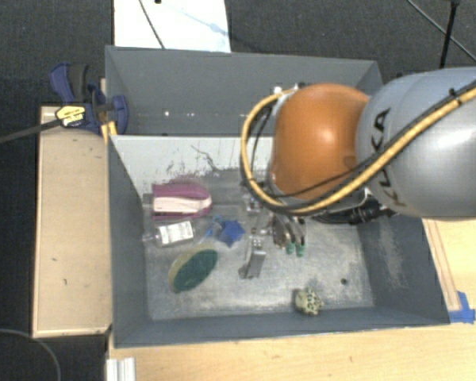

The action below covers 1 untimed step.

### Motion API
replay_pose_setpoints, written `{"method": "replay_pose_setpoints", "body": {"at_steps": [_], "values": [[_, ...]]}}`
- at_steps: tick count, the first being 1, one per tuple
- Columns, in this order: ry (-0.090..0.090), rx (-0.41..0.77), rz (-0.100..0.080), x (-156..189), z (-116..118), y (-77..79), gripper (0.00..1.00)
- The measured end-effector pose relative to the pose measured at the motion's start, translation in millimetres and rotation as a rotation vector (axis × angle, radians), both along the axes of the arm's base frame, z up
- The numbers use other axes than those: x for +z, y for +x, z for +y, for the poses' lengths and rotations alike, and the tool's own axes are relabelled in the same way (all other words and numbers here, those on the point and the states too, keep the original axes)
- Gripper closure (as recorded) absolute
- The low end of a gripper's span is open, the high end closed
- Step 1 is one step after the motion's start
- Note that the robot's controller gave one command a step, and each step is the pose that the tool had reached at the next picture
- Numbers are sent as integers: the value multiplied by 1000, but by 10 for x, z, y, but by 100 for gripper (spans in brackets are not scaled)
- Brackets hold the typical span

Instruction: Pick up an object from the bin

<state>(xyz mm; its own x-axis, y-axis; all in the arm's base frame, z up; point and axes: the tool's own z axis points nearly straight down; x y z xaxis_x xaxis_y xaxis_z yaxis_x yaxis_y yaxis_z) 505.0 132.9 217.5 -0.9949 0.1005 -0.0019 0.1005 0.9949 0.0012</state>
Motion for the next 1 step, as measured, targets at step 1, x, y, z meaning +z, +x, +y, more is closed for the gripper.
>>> {"method": "replay_pose_setpoints", "body": {"at_steps": [1], "values": [[0,-212,4,-1479,489,389,0]]}}
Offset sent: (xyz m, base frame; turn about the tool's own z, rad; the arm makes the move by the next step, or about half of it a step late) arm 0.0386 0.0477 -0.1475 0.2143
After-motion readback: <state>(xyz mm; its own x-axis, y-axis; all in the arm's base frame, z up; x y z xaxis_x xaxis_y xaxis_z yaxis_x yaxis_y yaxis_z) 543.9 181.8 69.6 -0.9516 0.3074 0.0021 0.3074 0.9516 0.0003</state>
